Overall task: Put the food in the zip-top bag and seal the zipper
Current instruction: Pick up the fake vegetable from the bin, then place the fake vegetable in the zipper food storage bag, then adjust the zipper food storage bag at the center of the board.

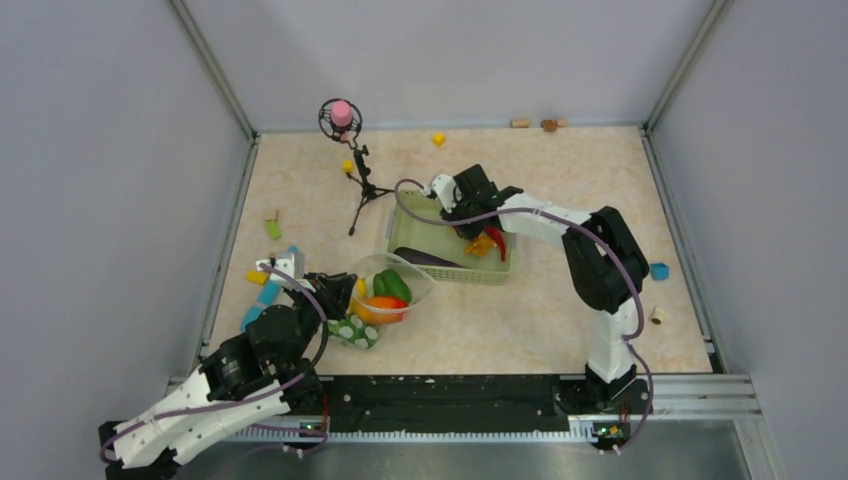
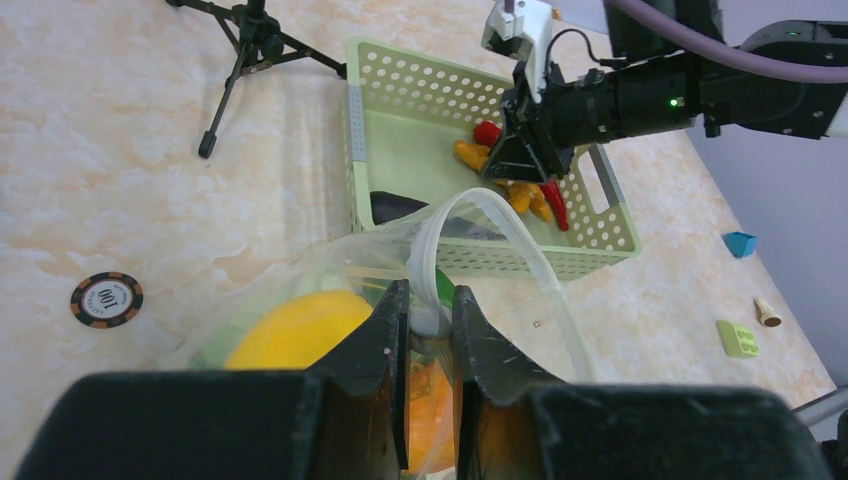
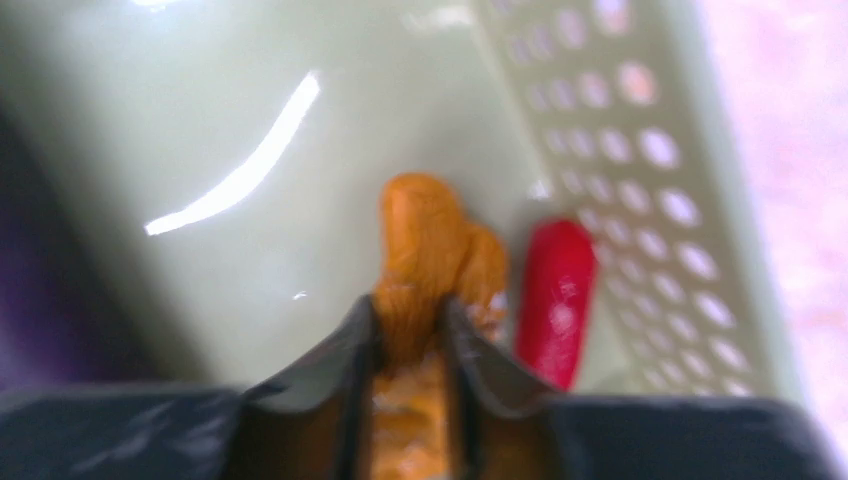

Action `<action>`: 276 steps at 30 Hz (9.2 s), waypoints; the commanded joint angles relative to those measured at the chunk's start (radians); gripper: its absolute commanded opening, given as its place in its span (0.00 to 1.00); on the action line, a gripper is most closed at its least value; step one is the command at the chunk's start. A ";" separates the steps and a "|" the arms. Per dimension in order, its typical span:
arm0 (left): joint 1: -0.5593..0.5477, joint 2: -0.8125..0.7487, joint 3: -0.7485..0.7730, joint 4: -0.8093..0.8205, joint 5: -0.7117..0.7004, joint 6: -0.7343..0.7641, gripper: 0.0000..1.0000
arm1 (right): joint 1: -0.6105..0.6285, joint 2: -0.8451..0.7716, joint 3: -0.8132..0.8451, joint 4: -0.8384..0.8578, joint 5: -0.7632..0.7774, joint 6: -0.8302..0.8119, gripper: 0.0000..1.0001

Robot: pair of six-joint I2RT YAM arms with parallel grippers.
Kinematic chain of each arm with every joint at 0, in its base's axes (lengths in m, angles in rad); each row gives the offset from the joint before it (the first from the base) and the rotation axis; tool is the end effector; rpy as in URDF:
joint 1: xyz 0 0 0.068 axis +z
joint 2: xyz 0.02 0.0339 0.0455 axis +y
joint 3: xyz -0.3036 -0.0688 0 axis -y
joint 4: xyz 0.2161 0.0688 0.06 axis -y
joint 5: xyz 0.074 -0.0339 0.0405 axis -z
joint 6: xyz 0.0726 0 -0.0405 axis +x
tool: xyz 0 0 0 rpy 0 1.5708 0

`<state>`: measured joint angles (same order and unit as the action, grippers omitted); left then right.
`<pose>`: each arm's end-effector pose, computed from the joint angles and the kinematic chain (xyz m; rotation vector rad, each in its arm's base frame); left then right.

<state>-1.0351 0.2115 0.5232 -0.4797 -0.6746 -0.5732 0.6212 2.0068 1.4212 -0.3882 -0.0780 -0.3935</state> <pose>0.0591 -0.0107 0.2788 -0.0992 1.7369 -0.6090 0.3576 0.2629 0.1982 -1.2661 2.2146 0.1880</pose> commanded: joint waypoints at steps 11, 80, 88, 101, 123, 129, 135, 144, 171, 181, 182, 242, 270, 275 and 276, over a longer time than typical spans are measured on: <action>0.002 -0.007 0.000 0.052 0.013 -0.006 0.00 | 0.072 -0.385 -0.242 0.320 0.062 0.216 0.06; 0.002 -0.062 0.012 0.106 0.252 0.034 0.00 | 0.497 -0.502 -0.322 0.364 -0.093 0.170 0.59; 0.001 -0.089 0.005 0.096 0.229 0.023 0.00 | 0.497 -0.653 -0.327 0.359 -0.173 0.229 0.73; 0.002 -0.116 -0.009 0.095 0.219 0.021 0.00 | 0.492 -0.726 -0.405 0.229 0.291 0.554 0.98; 0.002 -0.119 -0.020 0.111 0.248 0.027 0.00 | 0.443 -0.753 -0.649 0.321 0.223 0.687 0.73; 0.002 -0.122 -0.019 0.110 0.245 0.026 0.00 | 0.442 -0.781 -0.676 0.366 0.184 0.671 0.40; 0.002 -0.125 0.000 0.113 0.250 0.027 0.00 | 0.442 -0.793 -0.660 0.358 0.131 0.614 0.16; 0.002 -0.082 0.075 0.052 0.200 -0.012 0.00 | 0.443 -0.867 -0.565 0.238 0.124 0.534 0.00; 0.060 0.687 0.476 -0.274 -0.303 -0.283 0.27 | 0.541 -0.978 -0.472 0.008 0.248 0.894 0.00; 0.133 0.610 0.452 -0.322 -0.025 -0.356 0.83 | 0.589 -0.961 -0.534 0.203 0.366 0.992 0.00; 0.133 0.581 0.437 -0.328 0.015 -0.375 0.84 | 0.593 -0.960 -0.546 0.234 0.364 0.989 0.00; 0.127 0.439 0.327 -0.436 0.061 -0.638 0.00 | 0.776 -0.857 -0.640 0.510 0.451 0.845 0.06; 0.278 0.510 0.304 -0.234 0.101 -0.161 0.00 | 0.102 -0.409 -0.053 -0.038 -0.120 0.419 0.98; 0.332 0.502 0.282 -0.161 0.168 -0.116 0.00 | 0.083 -0.190 0.113 -0.105 -0.207 0.258 0.97; 0.338 0.500 0.271 -0.137 0.192 -0.108 0.00 | 0.083 -0.147 0.148 -0.122 -0.207 0.243 0.96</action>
<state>-0.7273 0.7284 0.8013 -0.7433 -0.5522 -0.7403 0.7147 1.7542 1.4254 -0.4442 -0.1989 -0.0113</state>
